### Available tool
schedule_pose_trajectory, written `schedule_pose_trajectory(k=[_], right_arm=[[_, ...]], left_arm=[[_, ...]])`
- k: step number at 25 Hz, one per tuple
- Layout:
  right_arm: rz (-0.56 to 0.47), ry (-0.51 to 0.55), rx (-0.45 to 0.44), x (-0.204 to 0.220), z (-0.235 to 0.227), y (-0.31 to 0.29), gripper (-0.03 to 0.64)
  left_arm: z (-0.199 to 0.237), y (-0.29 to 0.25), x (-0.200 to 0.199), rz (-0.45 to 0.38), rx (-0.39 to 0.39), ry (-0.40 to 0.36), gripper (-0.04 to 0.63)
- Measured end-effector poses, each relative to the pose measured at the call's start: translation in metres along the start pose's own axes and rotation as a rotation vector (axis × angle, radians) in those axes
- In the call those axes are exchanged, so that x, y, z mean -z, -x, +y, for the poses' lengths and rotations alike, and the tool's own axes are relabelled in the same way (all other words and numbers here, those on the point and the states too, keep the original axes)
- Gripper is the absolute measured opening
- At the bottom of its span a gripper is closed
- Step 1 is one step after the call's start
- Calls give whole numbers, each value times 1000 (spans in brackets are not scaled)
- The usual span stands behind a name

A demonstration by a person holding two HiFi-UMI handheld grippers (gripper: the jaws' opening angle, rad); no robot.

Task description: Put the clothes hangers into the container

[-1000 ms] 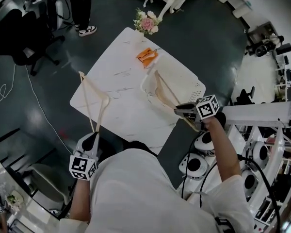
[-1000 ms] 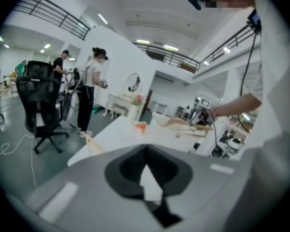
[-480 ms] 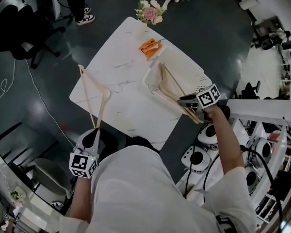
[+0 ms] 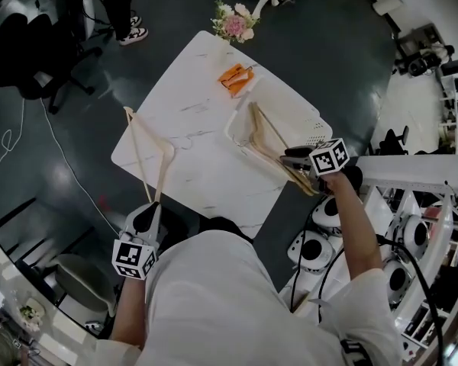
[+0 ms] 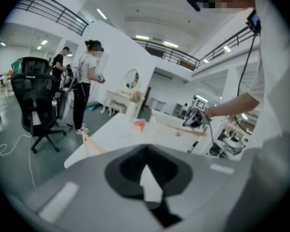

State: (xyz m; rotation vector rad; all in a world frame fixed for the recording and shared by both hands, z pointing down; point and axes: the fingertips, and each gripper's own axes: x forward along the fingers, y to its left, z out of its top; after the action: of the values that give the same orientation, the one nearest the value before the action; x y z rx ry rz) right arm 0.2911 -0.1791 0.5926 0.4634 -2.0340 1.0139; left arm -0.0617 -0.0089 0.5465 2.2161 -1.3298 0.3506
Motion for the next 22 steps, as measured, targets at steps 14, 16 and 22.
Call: schedule_pose_trajectory(k=[14, 16, 22], right_arm=[[-372, 85, -46, -54, 144, -11, 88], [-415, 81, -66, -58, 166, -18, 70], [-487, 67, -93, -56, 211, -45, 20]], left_arm=[[-1, 6, -17, -44, 35, -45, 0], [-2, 8, -17, -47, 35, -46, 0], [-1, 18, -20, -71, 21, -17, 0]])
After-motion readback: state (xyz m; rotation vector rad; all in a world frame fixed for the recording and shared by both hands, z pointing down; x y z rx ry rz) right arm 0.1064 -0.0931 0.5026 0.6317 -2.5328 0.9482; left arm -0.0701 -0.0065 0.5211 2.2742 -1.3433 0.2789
